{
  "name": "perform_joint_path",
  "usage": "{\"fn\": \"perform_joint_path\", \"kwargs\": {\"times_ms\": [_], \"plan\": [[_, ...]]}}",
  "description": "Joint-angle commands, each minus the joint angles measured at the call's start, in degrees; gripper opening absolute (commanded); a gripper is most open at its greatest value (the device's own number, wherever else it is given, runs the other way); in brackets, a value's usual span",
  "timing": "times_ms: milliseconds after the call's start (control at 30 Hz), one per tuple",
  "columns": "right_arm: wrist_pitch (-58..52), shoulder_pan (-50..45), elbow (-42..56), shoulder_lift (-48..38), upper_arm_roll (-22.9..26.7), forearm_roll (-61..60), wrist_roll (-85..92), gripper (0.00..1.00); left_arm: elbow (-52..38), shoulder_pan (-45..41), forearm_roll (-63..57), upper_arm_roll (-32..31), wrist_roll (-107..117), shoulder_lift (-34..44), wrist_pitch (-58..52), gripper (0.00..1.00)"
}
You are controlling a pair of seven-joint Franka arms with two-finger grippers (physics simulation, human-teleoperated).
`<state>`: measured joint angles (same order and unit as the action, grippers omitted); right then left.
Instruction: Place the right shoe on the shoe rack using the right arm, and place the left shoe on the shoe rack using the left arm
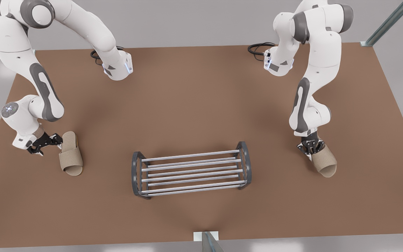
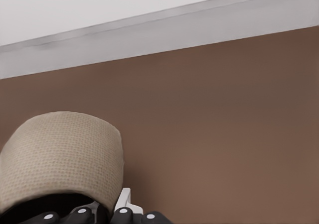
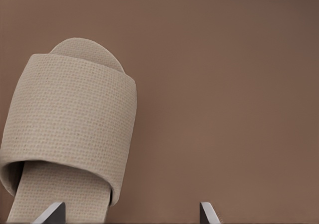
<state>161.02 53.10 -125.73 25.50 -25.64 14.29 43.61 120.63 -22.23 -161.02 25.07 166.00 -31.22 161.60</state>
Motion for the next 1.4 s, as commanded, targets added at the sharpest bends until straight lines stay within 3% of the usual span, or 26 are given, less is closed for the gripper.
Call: {"fn": "perform_joint_path", "kwargs": {"times_ms": [0, 133, 267, 333, 600, 767, 900, 933, 1033, 1067, 1133, 1167, 1200, 1367], "plan": [[0.1, 0.4, -0.3, 0.1, 0.0, -0.1, 1.7, 1.0, -0.1, -0.1, -0.3, 0.0, 68.8, 0.0, 0.4, 0.21], [0.1, -0.1, -0.7, 0.2, 0.0, -0.1, 1.3, 1.0, -0.1, -0.8, -0.3, 0.0, 68.9, 2.6, 0.4, 0.21], [0.1, -0.9, -1.3, 1.7, -0.1, -0.1, 1.2, 1.0, -4.8, -1.6, -0.2, -1.5, 69.0, 19.3, 7.5, 0.21], [0.2, -1.6, -1.1, 2.4, -0.1, -0.1, 1.0, 1.0, -12.0, -6.9, 1.2, -3.7, 69.1, 24.4, 14.4, 0.21], [2.2, -3.5, 0.5, 3.9, -0.1, -0.3, -0.1, 1.0, -26.6, -28.4, 6.9, -3.7, 69.1, 19.4, 16.7, 0.21], [4.1, -4.5, 1.5, 5.6, -0.1, -0.4, -0.2, 1.0, -33.3, -35.3, 13.4, -3.8, 68.9, 10.7, 16.6, 0.21], [4.1, -5.3, 2.5, 5.7, -0.1, -0.5, -1.0, 1.0, -35.8, -35.9, 17.1, -3.7, 68.7, 3.5, 14.0, 0.21], [4.1, -5.3, 2.7, 5.9, -0.1, -0.5, -1.0, 0.95, -35.8, -35.7, 17.1, -3.4, 67.2, 2.7, 14.0, 0.21], [4.2, -5.3, 3.0, 6.2, -0.1, -0.5, -1.0, 0.63, -35.7, -34.1, 17.1, -3.3, 66.7, 0.5, 14.0, 0.21], [4.2, -5.3, 3.0, 6.2, -0.1, -0.5, -1.0, 0.57, -35.7, -33.1, 17.1, -3.3, 66.7, -0.3, 14.0, 0.21], [4.2, -5.3, 3.0, 6.5, -0.1, -0.5, -1.0, 0.53, -35.6, -33.1, 17.6, -2.2, 66.8, -1.7, 13.7, 0.21], [4.2, -5.3, 3.0, 6.5, 0.0, -0.5, -1.0, 0.43, -35.5, -33.1, 17.8, -2.0, 66.8, -2.0, 13.7, 0.21], [4.2, -5.2, 3.0, 6.5, -0.1, -0.4, -0.5, 0.21, -35.3, -33.1, 17.8, -1.9, 66.8, -2.4, 13.7, 0.21], [3.9, -4.3, 3.3, 6.0, -1.2, -0.4, -0.6, 0.21, -34.8, -32.3, 17.8, -1.4, 67.2, -3.8, 13.8, 0.21]]}}
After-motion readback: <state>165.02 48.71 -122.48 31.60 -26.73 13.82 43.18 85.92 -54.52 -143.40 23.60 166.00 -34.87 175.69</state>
